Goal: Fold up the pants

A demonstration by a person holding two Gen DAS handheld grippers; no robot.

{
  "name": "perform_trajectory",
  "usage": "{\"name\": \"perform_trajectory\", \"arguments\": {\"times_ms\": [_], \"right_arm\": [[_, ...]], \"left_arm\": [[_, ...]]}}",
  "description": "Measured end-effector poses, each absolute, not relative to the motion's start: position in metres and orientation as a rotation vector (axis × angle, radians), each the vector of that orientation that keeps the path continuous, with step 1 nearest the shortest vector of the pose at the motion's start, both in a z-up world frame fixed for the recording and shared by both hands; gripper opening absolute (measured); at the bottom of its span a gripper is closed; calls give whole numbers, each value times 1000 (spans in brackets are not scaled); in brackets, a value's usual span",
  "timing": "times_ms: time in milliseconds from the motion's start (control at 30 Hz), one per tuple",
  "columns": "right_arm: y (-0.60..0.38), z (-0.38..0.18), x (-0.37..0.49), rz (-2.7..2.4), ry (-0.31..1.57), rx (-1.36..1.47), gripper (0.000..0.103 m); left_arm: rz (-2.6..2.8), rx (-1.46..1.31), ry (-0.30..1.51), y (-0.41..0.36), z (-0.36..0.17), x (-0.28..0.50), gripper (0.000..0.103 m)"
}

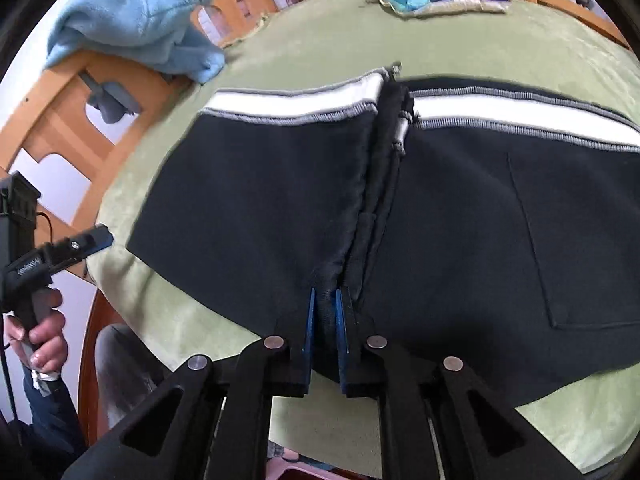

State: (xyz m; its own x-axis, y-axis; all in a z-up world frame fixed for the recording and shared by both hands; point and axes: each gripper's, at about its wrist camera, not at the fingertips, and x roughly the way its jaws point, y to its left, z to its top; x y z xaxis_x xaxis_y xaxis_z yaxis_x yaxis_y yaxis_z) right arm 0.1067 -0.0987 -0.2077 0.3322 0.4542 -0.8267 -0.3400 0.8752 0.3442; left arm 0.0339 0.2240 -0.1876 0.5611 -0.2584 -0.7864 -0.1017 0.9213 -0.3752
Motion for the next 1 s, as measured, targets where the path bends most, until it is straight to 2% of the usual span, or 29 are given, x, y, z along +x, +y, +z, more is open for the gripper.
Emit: {"name": "perform_trajectory", "arguments": {"times_ms": [33, 100, 367, 400, 500, 533, 567, 600, 733, 867, 1000], "right_arm": [[-101, -200, 109, 528, 1091, 142, 18], [-108, -188, 115, 528, 1039, 200, 37], [-90, -200, 181, 464, 1018, 178, 41], [-90, -204, 189, 446, 1030, 181, 44], [-82, -231, 223, 404, 1130, 197, 45], [-79, -237, 229, 402, 1157, 195, 42], [-79, -239, 231, 406, 1159, 180, 22], [-80, -235, 233, 429, 1134, 157, 11], [-124, -209, 239, 502, 1038, 399, 10], [-96, -245, 240, 452, 1201, 190, 21], [-106, -224, 218, 455, 1152, 203, 38]], "left_arm": [[-91, -401, 976, 224, -188, 34, 73], [-79, -392, 981, 223, -190, 38, 73], [-70, -397, 1004, 231, -207, 38, 73], [-70, -400, 1002, 233, -208, 38, 73], [-74, -422, 994, 240, -211, 41, 73], [-73, -430, 991, 241, -212, 42, 73], [-72, -439, 985, 242, -213, 43, 73], [-75, -449, 975, 244, -213, 44, 73], [-109, -476, 946, 243, -210, 47, 73], [-104, -465, 979, 237, -217, 60, 73], [-75, -450, 1049, 236, -233, 62, 73]]}}
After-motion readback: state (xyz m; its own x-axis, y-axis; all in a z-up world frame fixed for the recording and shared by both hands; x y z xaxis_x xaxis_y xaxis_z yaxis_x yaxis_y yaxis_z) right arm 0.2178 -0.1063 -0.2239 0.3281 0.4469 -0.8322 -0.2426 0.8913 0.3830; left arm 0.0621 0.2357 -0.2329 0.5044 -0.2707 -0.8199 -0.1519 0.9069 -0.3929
